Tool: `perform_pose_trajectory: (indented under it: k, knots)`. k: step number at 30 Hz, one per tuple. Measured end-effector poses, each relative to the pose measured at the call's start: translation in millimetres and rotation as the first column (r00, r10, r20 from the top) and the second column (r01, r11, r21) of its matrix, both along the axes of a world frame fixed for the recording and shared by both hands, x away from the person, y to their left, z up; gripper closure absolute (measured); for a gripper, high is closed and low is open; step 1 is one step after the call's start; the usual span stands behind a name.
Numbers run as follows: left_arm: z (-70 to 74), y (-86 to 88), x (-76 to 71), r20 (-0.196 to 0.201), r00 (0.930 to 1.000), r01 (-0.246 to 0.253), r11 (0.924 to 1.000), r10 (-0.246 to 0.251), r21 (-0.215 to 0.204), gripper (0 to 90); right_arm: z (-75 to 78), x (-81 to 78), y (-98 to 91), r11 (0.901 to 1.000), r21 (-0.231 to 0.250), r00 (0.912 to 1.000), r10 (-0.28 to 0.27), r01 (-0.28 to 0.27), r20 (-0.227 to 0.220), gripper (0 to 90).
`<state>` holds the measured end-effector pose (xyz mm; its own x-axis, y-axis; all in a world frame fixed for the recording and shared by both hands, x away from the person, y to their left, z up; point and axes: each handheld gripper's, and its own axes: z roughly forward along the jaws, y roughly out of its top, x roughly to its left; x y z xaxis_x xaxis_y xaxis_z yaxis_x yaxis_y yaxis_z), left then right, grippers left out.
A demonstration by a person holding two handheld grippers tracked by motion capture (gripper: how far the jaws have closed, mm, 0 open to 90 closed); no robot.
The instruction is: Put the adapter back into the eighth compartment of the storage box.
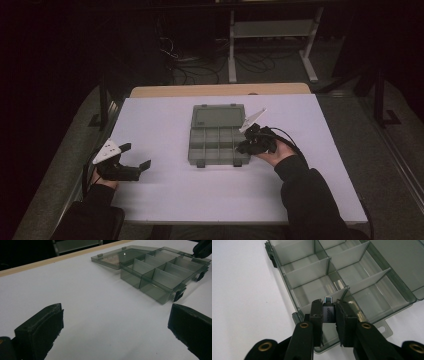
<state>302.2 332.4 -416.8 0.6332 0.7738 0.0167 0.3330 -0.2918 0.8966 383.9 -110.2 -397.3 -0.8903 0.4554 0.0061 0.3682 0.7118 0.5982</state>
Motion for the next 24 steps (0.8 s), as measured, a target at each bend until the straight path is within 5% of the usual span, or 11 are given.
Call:
perform_pose_trajectory:
  k: [17, 24]
  knots:
    - [-0.1, 0.0, 0.1, -0.001, 1.0000, 0.001, 1.0000, -0.001, 0.000, 0.0, -11.1, 5.8, 5.1, 0.9993, -0.038, 0.9997, -0.008, 0.007, -0.025, 74.0]
    - [-0.2, -0.1, 0.2, -0.003, 1.0000, 0.002, 1.0000, -0.002, 0.001, 0.0, -8.2, 3.6, 4.4, 0.9993, -0.035, 0.9999, -0.014, 0.014, -0.004, 65.5]
